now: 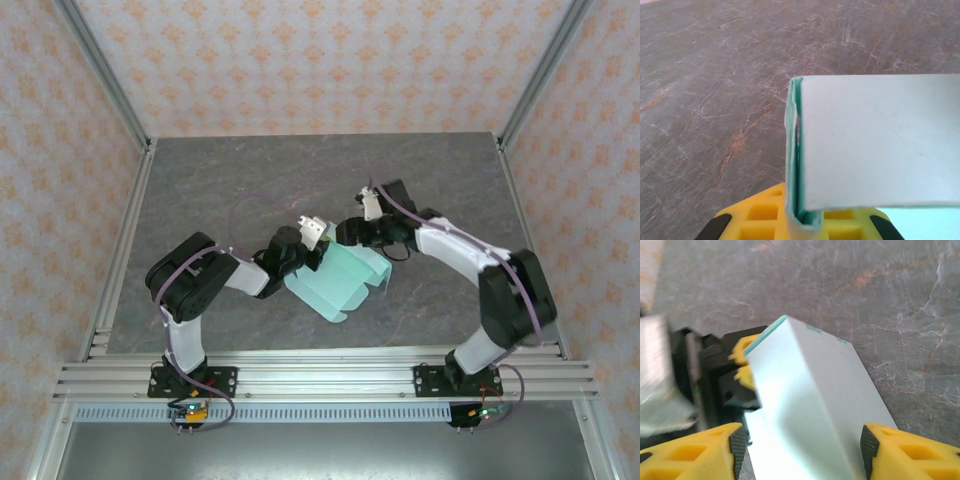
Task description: Fold the paper box
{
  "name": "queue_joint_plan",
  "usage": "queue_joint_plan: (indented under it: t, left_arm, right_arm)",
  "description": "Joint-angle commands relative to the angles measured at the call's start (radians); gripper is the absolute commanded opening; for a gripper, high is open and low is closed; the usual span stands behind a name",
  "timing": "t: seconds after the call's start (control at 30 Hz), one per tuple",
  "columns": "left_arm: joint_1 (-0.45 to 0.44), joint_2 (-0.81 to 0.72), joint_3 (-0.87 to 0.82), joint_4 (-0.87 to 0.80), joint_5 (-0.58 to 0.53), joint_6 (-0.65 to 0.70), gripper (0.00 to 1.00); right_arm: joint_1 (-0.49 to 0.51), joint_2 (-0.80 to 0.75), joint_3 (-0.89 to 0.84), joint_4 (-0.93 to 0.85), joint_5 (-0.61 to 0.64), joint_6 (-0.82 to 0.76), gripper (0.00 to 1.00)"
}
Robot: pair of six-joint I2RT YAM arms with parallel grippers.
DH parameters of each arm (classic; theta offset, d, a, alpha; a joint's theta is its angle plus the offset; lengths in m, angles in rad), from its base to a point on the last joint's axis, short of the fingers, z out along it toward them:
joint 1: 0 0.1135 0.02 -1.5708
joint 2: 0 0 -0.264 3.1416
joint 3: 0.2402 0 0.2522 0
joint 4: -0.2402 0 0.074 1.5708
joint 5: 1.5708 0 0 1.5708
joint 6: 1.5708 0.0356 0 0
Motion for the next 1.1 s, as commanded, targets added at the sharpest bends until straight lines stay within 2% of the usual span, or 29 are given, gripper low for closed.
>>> queue_joint_plan:
  t: [0.0,0.1,0.17,0.2,0.3,0.37,0.43,0.47,0.6,0.73,0.87,1.07]
  left_arm:
    - [0.026,-0.053,-0.048,-0.009,-0.033,-0.044,0.0]
    - [0.07,-0.1,-0.074,-0.039,-0.018,-0.093,0.0]
    - [0.101,-0.135,-0.094,-0.043,0.0,-0.129,0.0]
    - [0.115,-0.156,-0.096,-0.063,0.008,-0.143,0.0]
    - [0.155,-0.208,-0.08,-0.155,0.056,-0.174,0.0]
    - [0.177,-0.23,-0.077,-0.178,0.099,-0.192,0.0]
    - [0.195,-0.241,-0.073,-0.189,0.132,-0.21,0.0]
    - [0.206,-0.241,-0.066,-0.2,0.152,-0.22,0.0]
    - [0.232,-0.219,-0.043,-0.184,0.235,-0.261,0.0]
    - [0.233,-0.192,-0.014,-0.195,0.252,-0.282,0.0]
    - [0.233,-0.184,-0.011,-0.186,0.242,-0.312,0.0]
    - [0.232,-0.192,-0.033,-0.196,0.167,-0.346,0.0]
  right_arm:
    - [-0.007,-0.158,-0.11,0.229,0.079,-0.134,0.66]
    - [-0.012,-0.31,-0.249,0.34,0.239,-0.224,0.66]
    - [-0.022,-0.417,-0.342,0.404,0.241,-0.329,0.65]
    - [-0.033,-0.456,-0.36,0.389,0.263,-0.345,0.65]
    - [-0.063,-0.5,-0.365,0.299,0.208,-0.434,0.64]
    - [-0.068,-0.489,-0.371,0.269,0.163,-0.481,0.62]
    - [-0.068,-0.443,-0.359,0.243,0.089,-0.524,0.5]
    - [-0.068,-0.408,-0.342,0.227,0.041,-0.554,0.49]
    - [-0.067,-0.298,-0.298,0.258,-0.082,-0.612,0.5]
    - [-0.061,-0.227,-0.253,0.332,-0.158,-0.58,0.48]
    - [-0.017,-0.175,-0.227,0.39,-0.135,-0.567,0.44]
    - [0.06,-0.134,-0.242,0.512,0.031,-0.531,0.38]
